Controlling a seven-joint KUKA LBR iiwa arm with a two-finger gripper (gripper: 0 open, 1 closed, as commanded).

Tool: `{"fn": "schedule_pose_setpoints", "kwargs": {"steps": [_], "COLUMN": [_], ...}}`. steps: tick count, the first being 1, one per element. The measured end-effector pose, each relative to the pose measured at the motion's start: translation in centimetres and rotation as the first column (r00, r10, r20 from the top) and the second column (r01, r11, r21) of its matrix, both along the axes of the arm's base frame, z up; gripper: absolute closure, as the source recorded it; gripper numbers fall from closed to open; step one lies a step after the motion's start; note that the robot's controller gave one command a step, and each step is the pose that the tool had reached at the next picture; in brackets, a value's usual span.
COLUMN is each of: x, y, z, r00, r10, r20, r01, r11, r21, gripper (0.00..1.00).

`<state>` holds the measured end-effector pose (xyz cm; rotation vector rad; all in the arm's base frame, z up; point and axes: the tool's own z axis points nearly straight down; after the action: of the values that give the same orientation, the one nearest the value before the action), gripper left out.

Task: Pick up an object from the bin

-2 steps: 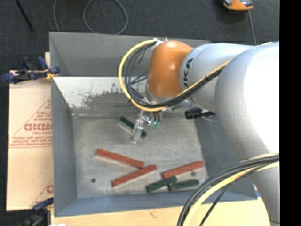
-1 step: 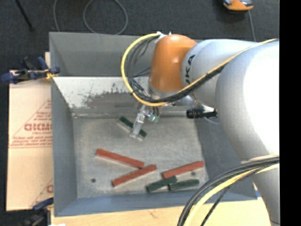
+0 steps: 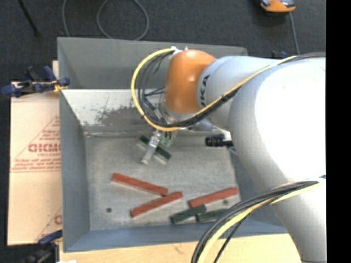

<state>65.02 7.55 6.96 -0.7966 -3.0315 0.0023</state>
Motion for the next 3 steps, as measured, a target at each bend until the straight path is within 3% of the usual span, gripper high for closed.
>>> {"fn": "schedule_pose_setpoints", "kwargs": {"steps": [1,2,3], "x": [-0.1,0.2,0.3], "y": [0.0,-0.1,-0.2], "z": [0.1,0.2,4.6], "r00": [1.0,1.0,1.0], "r10": [0.003,0.005,0.006], "r20": [0.0,0.011,0.015], "r01": [-0.003,-0.005,-0.006], "r11": [1.0,1.0,1.0], "r21": [-0.001,-0.003,-0.001], "gripper": [0.0,1.0,1.0]}}
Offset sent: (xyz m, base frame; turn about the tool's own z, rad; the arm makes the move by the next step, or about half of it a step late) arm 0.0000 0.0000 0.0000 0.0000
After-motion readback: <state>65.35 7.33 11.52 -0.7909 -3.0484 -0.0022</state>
